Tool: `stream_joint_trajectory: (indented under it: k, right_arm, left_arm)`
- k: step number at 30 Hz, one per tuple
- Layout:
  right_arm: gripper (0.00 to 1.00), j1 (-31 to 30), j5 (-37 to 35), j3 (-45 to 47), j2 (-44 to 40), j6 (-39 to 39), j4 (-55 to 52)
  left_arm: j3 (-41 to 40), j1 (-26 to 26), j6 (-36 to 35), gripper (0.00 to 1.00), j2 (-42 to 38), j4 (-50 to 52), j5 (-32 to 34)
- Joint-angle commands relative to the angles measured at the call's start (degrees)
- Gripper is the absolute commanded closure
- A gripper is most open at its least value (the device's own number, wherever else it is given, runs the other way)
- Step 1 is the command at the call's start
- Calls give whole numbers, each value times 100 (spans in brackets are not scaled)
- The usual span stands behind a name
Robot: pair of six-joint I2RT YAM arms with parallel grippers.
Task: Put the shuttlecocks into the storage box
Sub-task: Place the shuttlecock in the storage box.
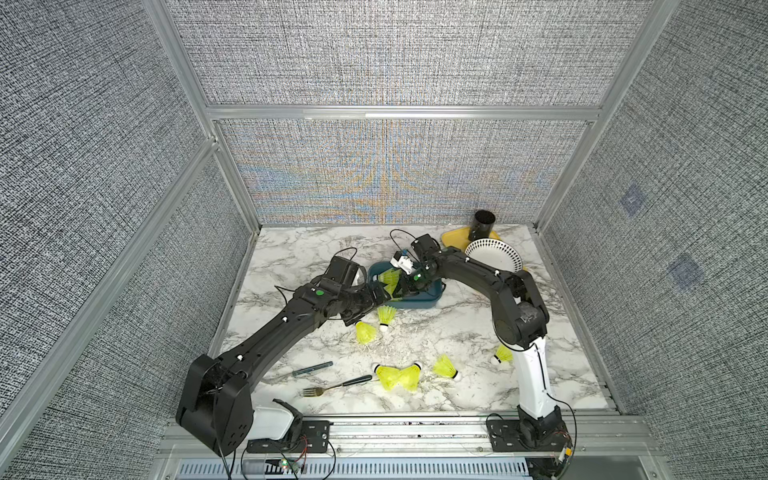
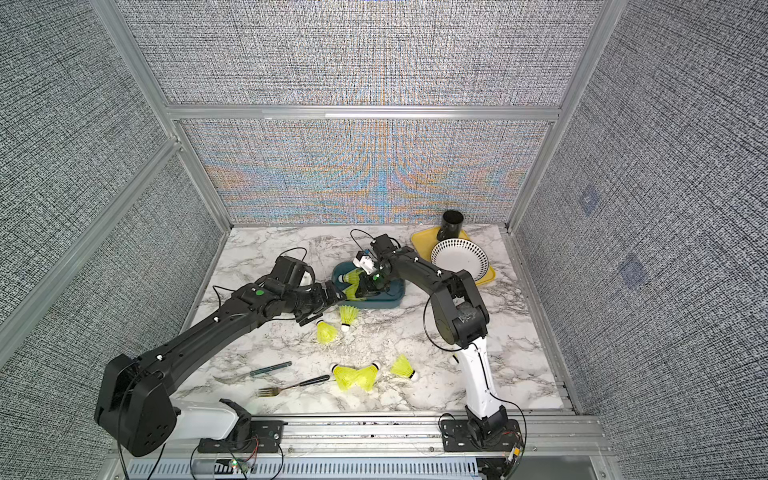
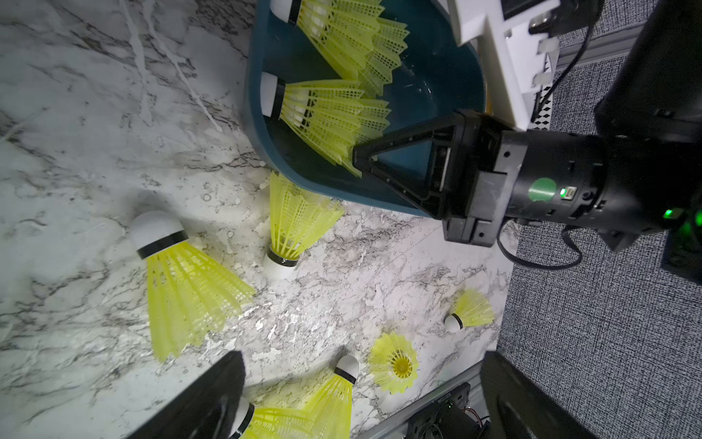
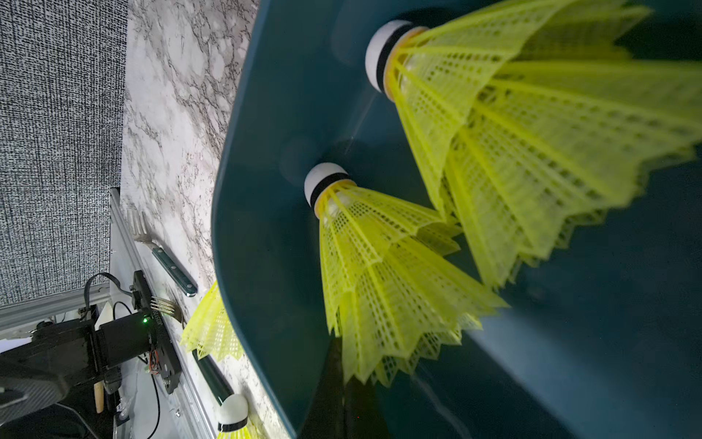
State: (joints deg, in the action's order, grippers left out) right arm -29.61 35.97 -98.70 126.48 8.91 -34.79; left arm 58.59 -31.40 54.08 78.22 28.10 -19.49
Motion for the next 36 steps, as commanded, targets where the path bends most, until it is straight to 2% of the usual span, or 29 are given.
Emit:
stream_joint_trajectory:
  k: [1,13,31,36]
  right_arm:
    - [100,-10,38,-27,25,-19,73]
    - [100,-12,9,-53,52,50,95]
    - [72,-11,-272,-3,-217,120,24]
    - [67,-11,-373,125,-415,151,7]
  left_arm:
    - [-11,-9,13,1,-44,-41,42]
    - [-5,-7,-5,0,-30,-54,20]
    - [-71,-16,-3,0,-68,-59,42]
    - [-118,-18,-3,1,-104,-59,48]
